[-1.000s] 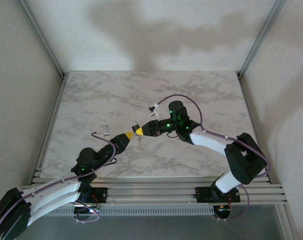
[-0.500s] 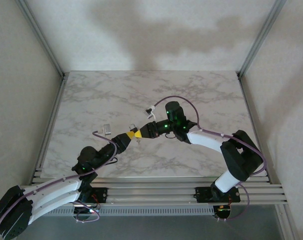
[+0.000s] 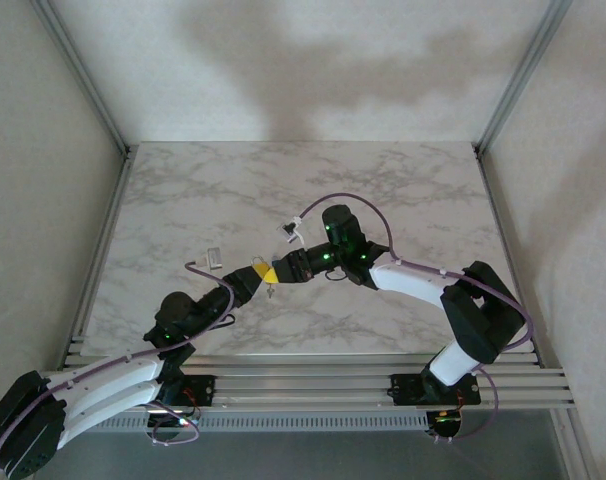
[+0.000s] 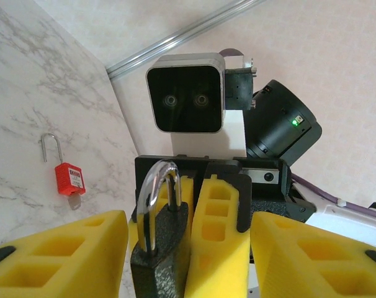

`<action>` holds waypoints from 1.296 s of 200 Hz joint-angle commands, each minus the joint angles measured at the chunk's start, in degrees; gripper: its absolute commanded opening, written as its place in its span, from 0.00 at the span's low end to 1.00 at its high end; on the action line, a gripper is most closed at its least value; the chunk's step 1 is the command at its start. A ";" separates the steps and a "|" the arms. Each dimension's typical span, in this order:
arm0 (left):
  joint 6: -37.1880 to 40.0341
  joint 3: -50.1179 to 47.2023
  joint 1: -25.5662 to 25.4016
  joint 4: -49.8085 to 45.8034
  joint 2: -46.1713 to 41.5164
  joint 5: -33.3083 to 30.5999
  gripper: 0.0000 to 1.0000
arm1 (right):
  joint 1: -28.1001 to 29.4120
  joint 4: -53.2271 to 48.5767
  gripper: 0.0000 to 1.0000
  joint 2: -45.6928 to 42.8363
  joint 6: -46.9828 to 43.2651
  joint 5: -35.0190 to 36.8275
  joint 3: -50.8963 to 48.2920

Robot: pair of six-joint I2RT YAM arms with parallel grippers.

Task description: Lock with the key

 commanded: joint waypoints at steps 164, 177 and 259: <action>0.78 -0.59 0.96 0.05 -3.78 -0.11 0.02 | 0.51 1.42 0.00 2.71 2.22 -3.17 3.19; 0.60 -0.59 1.01 -0.09 -3.71 -0.15 0.00 | 0.51 1.33 0.00 3.08 2.26 -3.37 3.36; -1.18 -1.56 1.53 -1.19 -4.89 -3.39 0.00 | 0.44 -3.31 0.36 2.63 -1.62 -2.57 4.00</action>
